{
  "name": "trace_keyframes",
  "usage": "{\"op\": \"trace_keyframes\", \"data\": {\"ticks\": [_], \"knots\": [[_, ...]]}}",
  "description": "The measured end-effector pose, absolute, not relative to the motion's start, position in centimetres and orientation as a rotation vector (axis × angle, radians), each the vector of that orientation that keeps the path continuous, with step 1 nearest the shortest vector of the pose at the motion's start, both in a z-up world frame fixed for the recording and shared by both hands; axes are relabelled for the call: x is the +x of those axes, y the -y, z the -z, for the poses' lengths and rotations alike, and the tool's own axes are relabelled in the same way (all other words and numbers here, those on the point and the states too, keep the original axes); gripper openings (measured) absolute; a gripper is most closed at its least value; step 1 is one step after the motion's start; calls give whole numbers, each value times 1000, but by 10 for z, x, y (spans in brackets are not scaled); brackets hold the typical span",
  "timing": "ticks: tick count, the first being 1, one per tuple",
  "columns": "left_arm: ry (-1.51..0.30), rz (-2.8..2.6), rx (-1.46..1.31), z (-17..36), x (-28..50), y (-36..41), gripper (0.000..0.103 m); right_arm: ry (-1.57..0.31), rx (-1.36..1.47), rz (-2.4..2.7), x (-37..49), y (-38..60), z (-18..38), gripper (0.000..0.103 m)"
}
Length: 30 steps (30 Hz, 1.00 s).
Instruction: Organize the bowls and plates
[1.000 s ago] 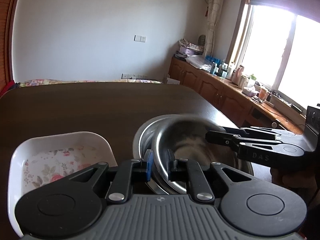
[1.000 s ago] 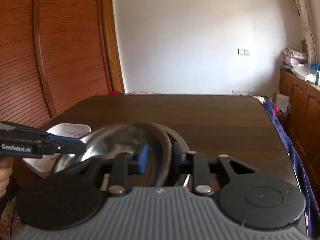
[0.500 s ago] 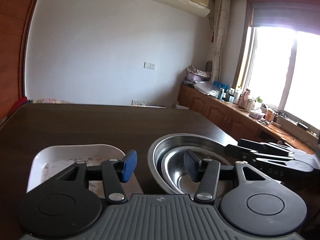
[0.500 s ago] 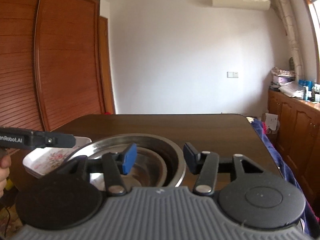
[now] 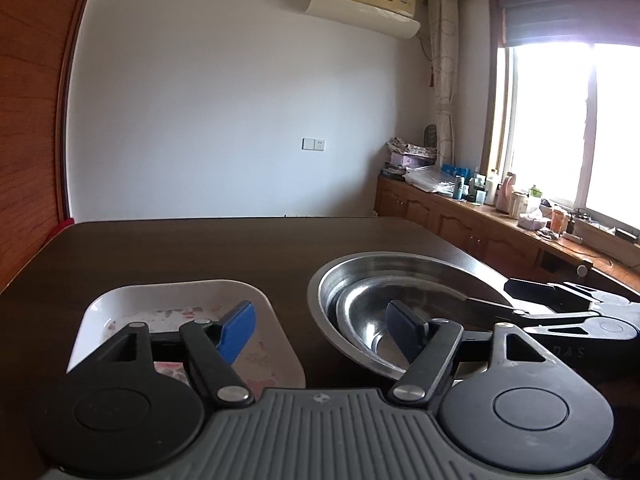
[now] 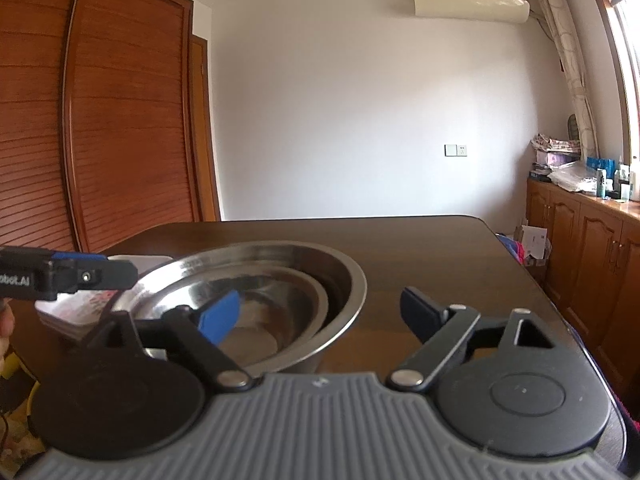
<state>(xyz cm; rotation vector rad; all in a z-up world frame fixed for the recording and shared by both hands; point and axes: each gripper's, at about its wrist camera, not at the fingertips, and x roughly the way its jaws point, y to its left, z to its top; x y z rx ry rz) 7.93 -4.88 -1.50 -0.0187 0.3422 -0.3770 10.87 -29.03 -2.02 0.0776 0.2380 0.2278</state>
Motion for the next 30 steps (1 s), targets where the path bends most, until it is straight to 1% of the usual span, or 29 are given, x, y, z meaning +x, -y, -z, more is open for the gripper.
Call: {"op": "trace_keyframes", "data": {"ticks": [1, 9, 14, 17, 23, 28, 30], "knots": [[-341, 382, -19, 15, 80, 49, 100, -237, 82, -229, 108, 289, 22, 89], [-345, 416, -4, 19, 79, 58, 100, -228, 125, -226, 104, 291, 34, 92], [-368, 444, -5, 22, 81, 67, 89, -229, 140, -250, 103, 292, 32, 92], [-375, 441, 4, 23, 81, 70, 87, -229, 151, -258, 104, 292, 30, 92], [-393, 439, 5, 26, 86, 72, 84, -245, 172, -276, 105, 289, 32, 86], [-406, 445, -1, 28, 89, 74, 84, -255, 189, -286, 108, 290, 34, 80], [-409, 446, -3, 28, 91, 75, 83, -257, 199, -288, 108, 291, 34, 73]]}}
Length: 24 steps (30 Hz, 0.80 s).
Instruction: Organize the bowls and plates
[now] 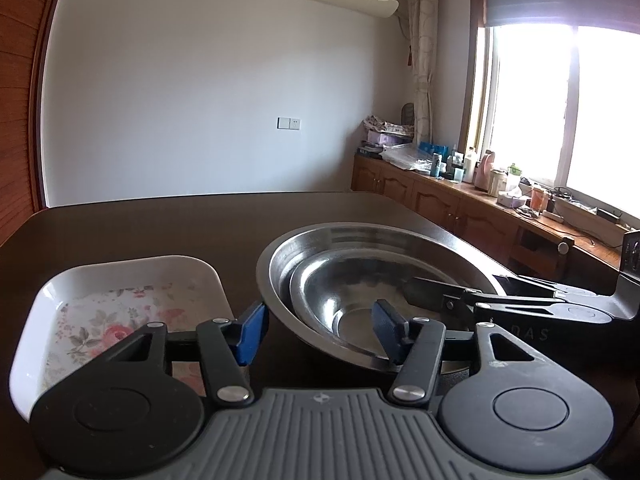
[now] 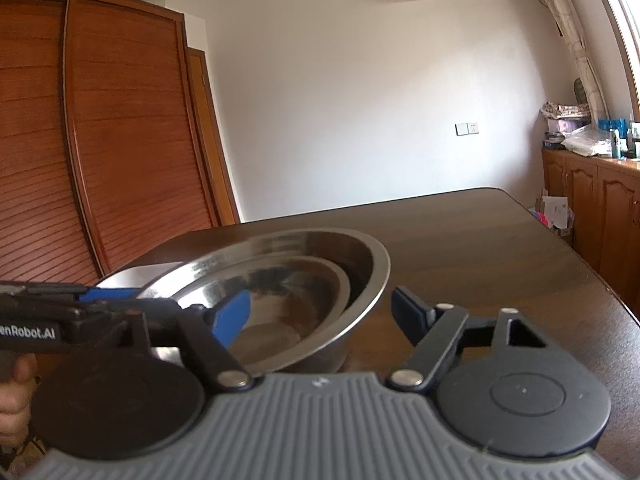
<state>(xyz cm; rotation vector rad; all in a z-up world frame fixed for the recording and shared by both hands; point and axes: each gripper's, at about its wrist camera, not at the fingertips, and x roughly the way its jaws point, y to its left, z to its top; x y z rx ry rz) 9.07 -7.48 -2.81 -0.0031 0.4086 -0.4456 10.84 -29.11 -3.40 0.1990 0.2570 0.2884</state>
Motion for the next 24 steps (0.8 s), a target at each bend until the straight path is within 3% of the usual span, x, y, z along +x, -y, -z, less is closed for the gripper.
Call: {"op": "trace_keyframes", "data": {"ticks": [3, 6, 16, 24], "knots": [[-410, 444, -9, 29, 91, 75, 80, -257, 213, -299, 108, 293, 34, 60], [-414, 452, -20, 31, 92, 74, 74, -258, 223, -293, 108, 294, 35, 53], [-421, 457, -30, 34, 96, 70, 73, -253, 228, -289, 108, 294, 35, 46], [-420, 461, -38, 31, 93, 67, 72, -270, 251, -275, 108, 298, 34, 34]]}}
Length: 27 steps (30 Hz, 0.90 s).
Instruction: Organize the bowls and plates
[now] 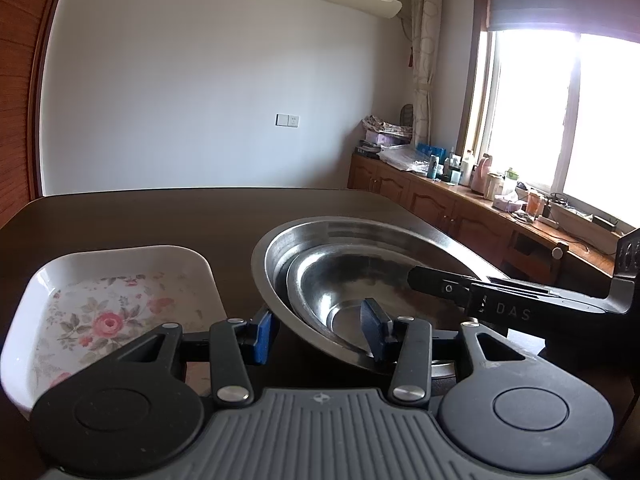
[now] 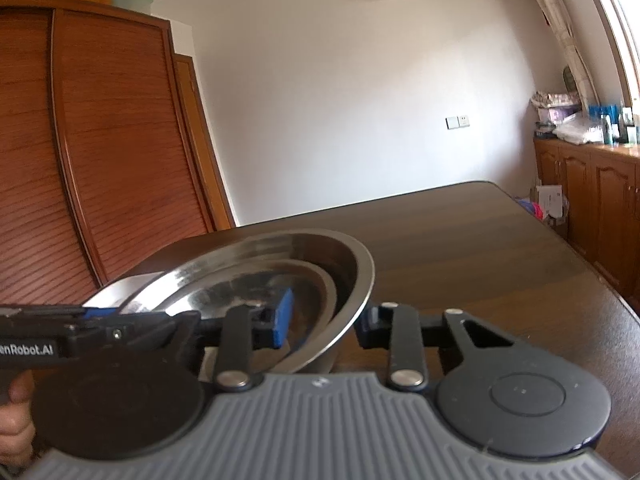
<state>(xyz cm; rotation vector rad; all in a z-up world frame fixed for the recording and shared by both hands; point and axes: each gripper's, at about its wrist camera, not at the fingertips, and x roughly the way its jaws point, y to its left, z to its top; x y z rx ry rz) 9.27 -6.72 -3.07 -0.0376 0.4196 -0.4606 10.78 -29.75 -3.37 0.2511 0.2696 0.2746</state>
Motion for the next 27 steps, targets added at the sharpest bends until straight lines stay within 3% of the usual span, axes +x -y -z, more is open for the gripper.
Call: {"op": "trace_keyframes", "data": {"ticks": [27], "knots": [[-329, 377, -46, 2, 61, 14, 72, -212, 229, -381, 107, 261, 5, 32]]}}
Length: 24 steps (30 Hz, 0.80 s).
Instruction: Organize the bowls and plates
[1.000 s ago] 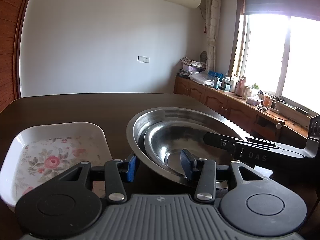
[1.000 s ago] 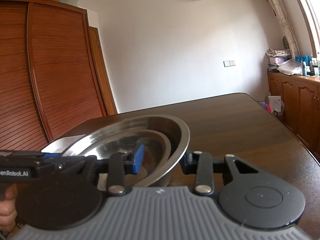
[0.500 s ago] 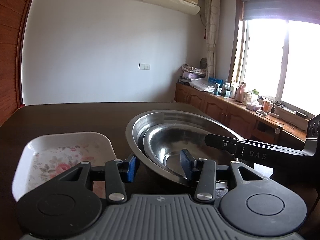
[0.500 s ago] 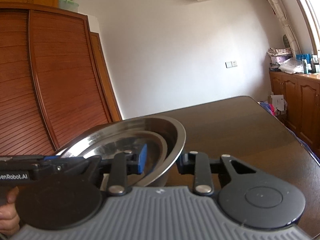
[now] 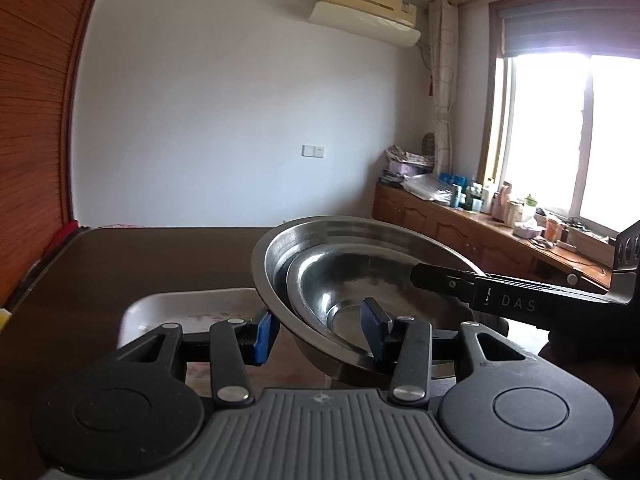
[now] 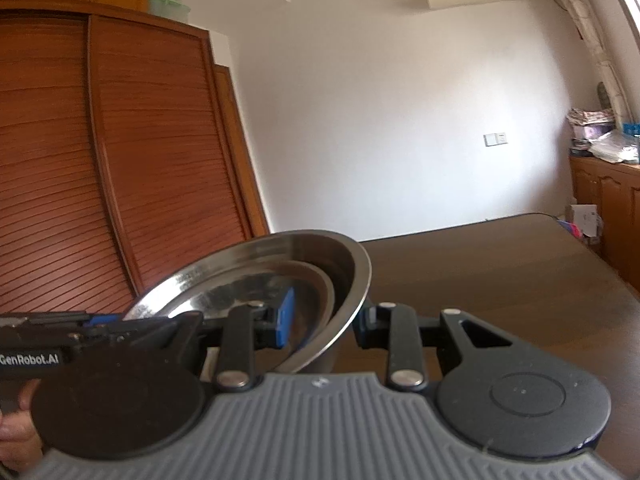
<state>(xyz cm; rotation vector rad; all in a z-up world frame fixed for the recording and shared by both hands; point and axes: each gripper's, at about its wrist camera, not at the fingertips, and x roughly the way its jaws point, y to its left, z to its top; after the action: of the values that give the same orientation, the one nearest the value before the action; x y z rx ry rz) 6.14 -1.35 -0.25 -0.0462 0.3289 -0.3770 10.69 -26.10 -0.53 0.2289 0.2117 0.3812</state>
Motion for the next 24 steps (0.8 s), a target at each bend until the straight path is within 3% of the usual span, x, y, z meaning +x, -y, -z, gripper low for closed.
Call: {"op": "trace_keyframes", "data": {"ticks": [24], "knots": [[-328, 235, -96, -2, 61, -40, 72, -263, 163, -506, 123, 211, 1, 33]]}}
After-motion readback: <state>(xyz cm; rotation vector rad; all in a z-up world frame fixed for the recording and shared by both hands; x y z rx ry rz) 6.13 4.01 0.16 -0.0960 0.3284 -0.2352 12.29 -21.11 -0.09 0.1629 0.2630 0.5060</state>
